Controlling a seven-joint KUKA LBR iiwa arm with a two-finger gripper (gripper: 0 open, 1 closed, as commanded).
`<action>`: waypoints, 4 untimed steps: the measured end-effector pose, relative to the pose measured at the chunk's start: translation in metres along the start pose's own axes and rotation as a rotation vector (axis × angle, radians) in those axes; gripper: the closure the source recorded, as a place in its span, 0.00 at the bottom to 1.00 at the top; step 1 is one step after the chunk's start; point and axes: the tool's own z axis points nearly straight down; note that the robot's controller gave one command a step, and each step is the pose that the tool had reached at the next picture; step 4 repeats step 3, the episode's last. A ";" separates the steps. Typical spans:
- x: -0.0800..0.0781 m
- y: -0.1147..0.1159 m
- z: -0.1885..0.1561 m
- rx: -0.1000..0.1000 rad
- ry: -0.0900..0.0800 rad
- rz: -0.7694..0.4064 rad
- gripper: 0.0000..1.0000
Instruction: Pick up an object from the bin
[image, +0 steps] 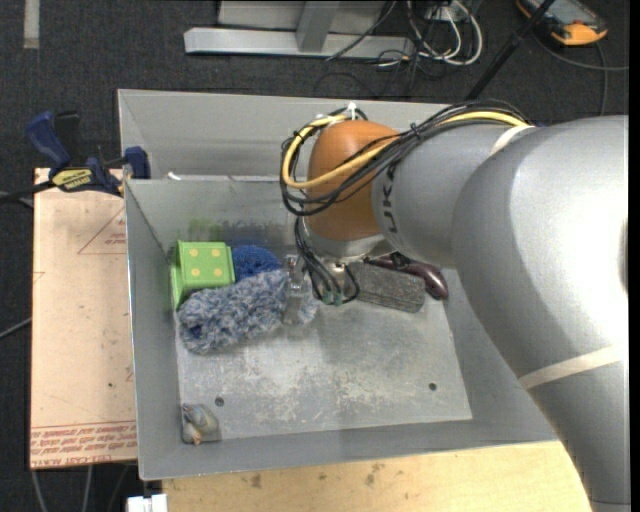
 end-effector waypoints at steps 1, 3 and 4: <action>0.000 0.000 0.000 0.000 0.000 0.000 1.00; 0.028 0.044 -0.239 -0.003 -0.006 -0.053 1.00; 0.028 0.044 -0.239 -0.003 -0.006 -0.053 1.00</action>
Offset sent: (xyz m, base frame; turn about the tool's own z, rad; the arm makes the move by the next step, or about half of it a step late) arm -0.0069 0.0273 0.1142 -0.0264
